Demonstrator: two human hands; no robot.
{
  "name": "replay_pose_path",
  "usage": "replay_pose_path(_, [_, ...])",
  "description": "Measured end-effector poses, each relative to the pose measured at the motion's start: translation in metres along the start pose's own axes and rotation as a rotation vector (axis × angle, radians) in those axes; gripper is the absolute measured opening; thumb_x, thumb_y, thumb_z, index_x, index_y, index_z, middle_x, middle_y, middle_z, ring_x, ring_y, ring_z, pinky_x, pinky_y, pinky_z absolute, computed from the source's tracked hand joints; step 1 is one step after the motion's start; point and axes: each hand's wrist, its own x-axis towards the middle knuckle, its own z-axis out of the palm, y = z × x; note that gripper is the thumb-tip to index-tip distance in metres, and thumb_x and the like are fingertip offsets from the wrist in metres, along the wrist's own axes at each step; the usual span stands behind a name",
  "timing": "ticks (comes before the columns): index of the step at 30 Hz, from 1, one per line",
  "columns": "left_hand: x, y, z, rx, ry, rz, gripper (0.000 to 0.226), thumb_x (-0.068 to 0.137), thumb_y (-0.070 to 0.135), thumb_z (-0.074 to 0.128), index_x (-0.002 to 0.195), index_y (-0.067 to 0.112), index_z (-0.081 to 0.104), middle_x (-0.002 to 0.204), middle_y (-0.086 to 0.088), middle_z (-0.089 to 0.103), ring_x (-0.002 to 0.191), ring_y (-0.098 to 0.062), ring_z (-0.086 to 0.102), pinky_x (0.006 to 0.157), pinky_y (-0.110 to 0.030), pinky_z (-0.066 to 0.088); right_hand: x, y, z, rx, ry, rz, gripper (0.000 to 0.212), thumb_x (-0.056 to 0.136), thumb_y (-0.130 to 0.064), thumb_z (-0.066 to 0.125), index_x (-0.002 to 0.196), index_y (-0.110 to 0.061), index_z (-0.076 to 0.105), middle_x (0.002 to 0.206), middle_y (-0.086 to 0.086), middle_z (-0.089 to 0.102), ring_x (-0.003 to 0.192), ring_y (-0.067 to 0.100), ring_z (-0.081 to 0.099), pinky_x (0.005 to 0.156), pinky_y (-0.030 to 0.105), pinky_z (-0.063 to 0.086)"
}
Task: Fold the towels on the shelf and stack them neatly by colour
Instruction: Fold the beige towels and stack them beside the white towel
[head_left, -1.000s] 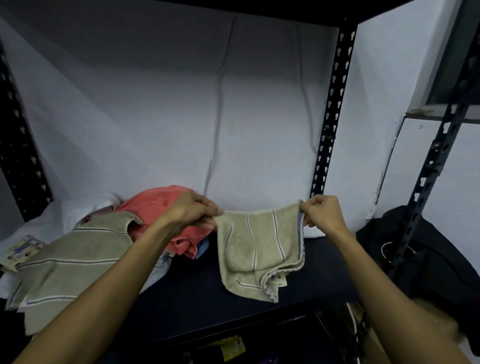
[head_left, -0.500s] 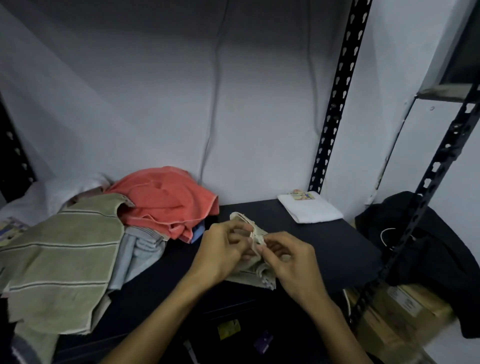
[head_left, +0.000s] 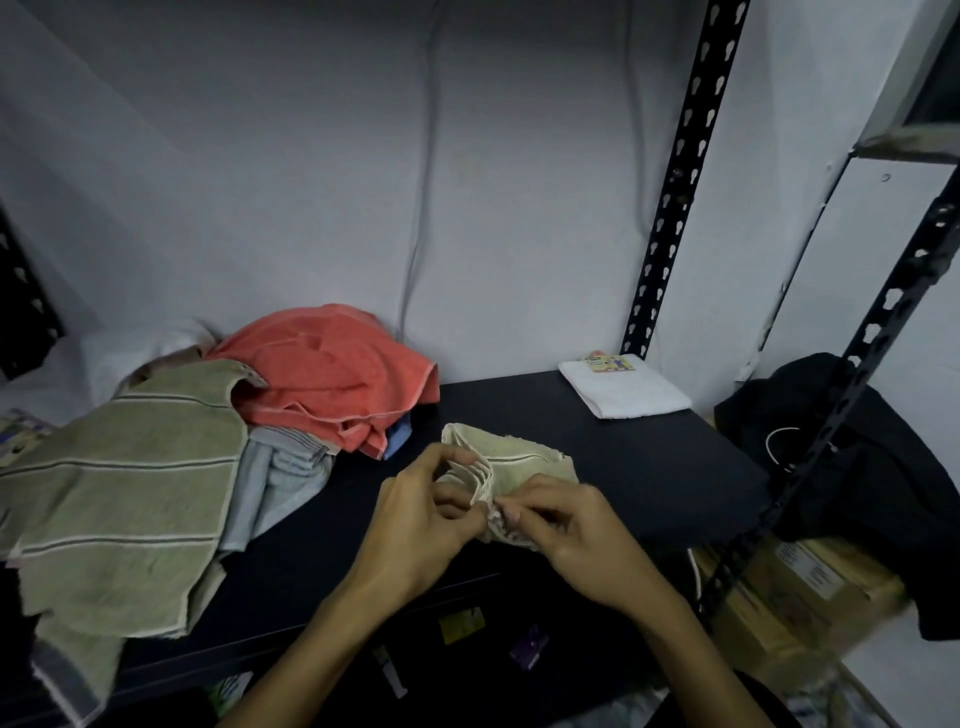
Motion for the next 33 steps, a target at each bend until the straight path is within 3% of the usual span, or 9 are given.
replay_pose_path(4, [-0.002, -0.002, -0.003, 0.106, 0.035, 0.129, 0.030, 0.082, 0.002, 0.070, 0.093, 0.029, 0.073, 0.070, -0.001, 0.073, 0.060, -0.018, 0.070, 0.063, -0.036, 0.059, 0.029, -0.010, -0.013, -0.071, -0.006, -0.066, 0.016, 0.095, -0.012, 0.066, 0.100, -0.020, 0.078, 0.093, -0.009, 0.072, 0.090, 0.012, 0.068, 0.082, 0.032, 0.054])
replay_pose_path(7, [-0.008, -0.003, -0.003, 0.222, 0.018, 0.205, 0.023, 0.085, 0.008, 0.069, 0.092, 0.027, 0.082, 0.068, 0.009, 0.073, 0.058, -0.010, 0.068, 0.060, -0.023, 0.054, 0.059, -0.011, -0.014, -0.207, -0.003, -0.141, 0.042, 0.095, 0.005, 0.049, 0.116, -0.022, 0.073, 0.108, -0.005, 0.061, 0.099, 0.007, 0.061, 0.086, 0.022, 0.048])
replay_pose_path(9, [-0.013, -0.003, -0.002, 0.241, -0.006, 0.231, 0.018, 0.083, 0.012, 0.071, 0.091, 0.024, 0.082, 0.072, 0.013, 0.074, 0.065, -0.008, 0.070, 0.063, -0.021, 0.055, 0.078, -0.009, -0.011, -0.341, -0.103, -0.125, 0.058, 0.089, 0.013, 0.040, 0.119, -0.024, 0.072, 0.115, -0.002, 0.051, 0.104, 0.008, 0.055, 0.093, 0.026, 0.048])
replay_pose_path(14, [-0.013, -0.011, -0.010, 0.317, -0.061, 0.261, 0.006, 0.084, 0.021, 0.075, 0.083, 0.027, 0.076, 0.071, 0.012, 0.070, 0.066, -0.008, 0.068, 0.061, -0.024, 0.054, 0.104, -0.012, -0.004, -0.613, -0.397, -0.095, 0.047, 0.093, -0.003, 0.050, 0.125, -0.033, 0.066, 0.129, -0.001, 0.038, 0.117, 0.016, 0.047, 0.095, 0.042, 0.049])
replay_pose_path(18, [-0.011, -0.020, -0.015, 0.396, -0.090, 0.296, 0.009, 0.086, 0.019, 0.070, 0.084, 0.027, 0.071, 0.073, 0.010, 0.067, 0.067, -0.013, 0.066, 0.061, -0.032, 0.053, 0.112, -0.028, -0.002, -0.801, -0.543, -0.152, 0.039, 0.095, -0.007, 0.053, 0.121, -0.032, 0.067, 0.139, 0.001, 0.036, 0.120, 0.017, 0.046, 0.084, 0.036, 0.048])
replay_pose_path(24, [-0.012, -0.029, -0.027, 0.466, -0.109, 0.335, 0.013, 0.085, 0.018, 0.067, 0.090, 0.030, 0.071, 0.076, 0.014, 0.066, 0.069, -0.008, 0.065, 0.064, -0.032, 0.054, 0.119, -0.028, -0.002, -0.920, -0.589, -0.124, 0.008, 0.092, -0.017, 0.055, 0.097, -0.019, 0.061, 0.106, 0.000, 0.050, 0.097, 0.020, 0.049, 0.080, 0.046, 0.050])
replay_pose_path(27, [-0.002, -0.028, -0.046, 0.492, -0.040, 0.340, 0.023, 0.084, 0.019, 0.068, 0.101, 0.033, 0.067, 0.080, 0.013, 0.068, 0.068, -0.007, 0.065, 0.066, -0.031, 0.054, 0.123, -0.032, -0.023, -0.917, -0.512, -0.108, 0.007, 0.089, -0.019, 0.059, 0.092, -0.016, 0.065, 0.094, -0.001, 0.062, 0.090, 0.020, 0.056, 0.082, 0.045, 0.049])
replay_pose_path(31, [0.024, -0.020, -0.073, 0.524, 0.087, 0.377, 0.044, 0.082, 0.012, 0.075, 0.118, 0.033, 0.063, 0.088, 0.018, 0.068, 0.069, -0.002, 0.062, 0.066, -0.013, 0.045, 0.118, -0.043, -0.057, -0.832, -0.458, -0.048, 0.011, 0.094, -0.021, 0.065, 0.099, -0.016, 0.073, 0.092, -0.001, 0.070, 0.088, 0.018, 0.062, 0.083, 0.035, 0.048])
replay_pose_path(33, [0.039, -0.013, -0.080, 0.534, 0.116, 0.383, 0.043, 0.082, 0.010, 0.077, 0.119, 0.028, 0.066, 0.093, 0.013, 0.074, 0.075, -0.005, 0.066, 0.073, -0.018, 0.049, 0.115, -0.049, -0.067, -0.782, -0.461, -0.045, 0.012, 0.096, -0.024, 0.065, 0.101, -0.018, 0.074, 0.094, -0.003, 0.072, 0.089, 0.015, 0.063, 0.085, 0.033, 0.049])
